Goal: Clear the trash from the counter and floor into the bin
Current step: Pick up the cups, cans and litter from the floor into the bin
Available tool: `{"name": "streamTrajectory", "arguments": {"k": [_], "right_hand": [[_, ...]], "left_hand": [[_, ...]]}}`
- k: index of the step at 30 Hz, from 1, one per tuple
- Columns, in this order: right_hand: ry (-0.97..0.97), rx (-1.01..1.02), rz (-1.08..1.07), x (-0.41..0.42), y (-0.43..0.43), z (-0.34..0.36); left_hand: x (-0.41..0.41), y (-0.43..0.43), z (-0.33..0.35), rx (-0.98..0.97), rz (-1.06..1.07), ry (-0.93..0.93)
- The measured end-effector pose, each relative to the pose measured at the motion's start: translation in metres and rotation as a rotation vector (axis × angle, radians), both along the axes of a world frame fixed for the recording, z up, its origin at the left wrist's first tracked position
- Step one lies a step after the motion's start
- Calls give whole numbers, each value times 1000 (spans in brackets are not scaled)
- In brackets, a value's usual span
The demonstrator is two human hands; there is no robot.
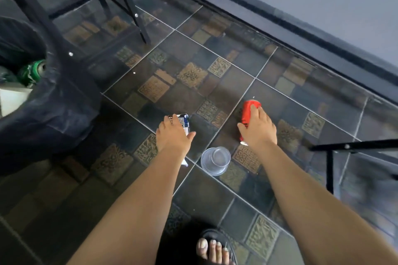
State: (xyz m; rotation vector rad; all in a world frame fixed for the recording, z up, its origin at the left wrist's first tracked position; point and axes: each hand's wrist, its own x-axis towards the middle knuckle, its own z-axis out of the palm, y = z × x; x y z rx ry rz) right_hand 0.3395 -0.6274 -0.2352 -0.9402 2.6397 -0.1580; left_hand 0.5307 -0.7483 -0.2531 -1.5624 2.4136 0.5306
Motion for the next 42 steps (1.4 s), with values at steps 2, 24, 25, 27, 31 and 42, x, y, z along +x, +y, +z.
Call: {"name": "streamTrajectory", "arguments": {"k": [2,24,25,27,31,42], "right_hand": [[-14,50,-31,-3,3,-9],[-48,-58,14,1,-21,-36],[-49,-65,24,2,-22,-35],[-49,-83,39,2,-26,-33],[-44,-128,77,4,-34,-26],[-73,-422,188,29,-74,15]], "left_hand": [[-5,-2,-6,4,28,-29],[-29,-18,-29,114,252,1],[-29,-20,-29,125,251,24],[-27,-22,-28,138,252,127],[-26,-26,-20,98,275,305],[-13,-48,39,-59,314,556]]}}
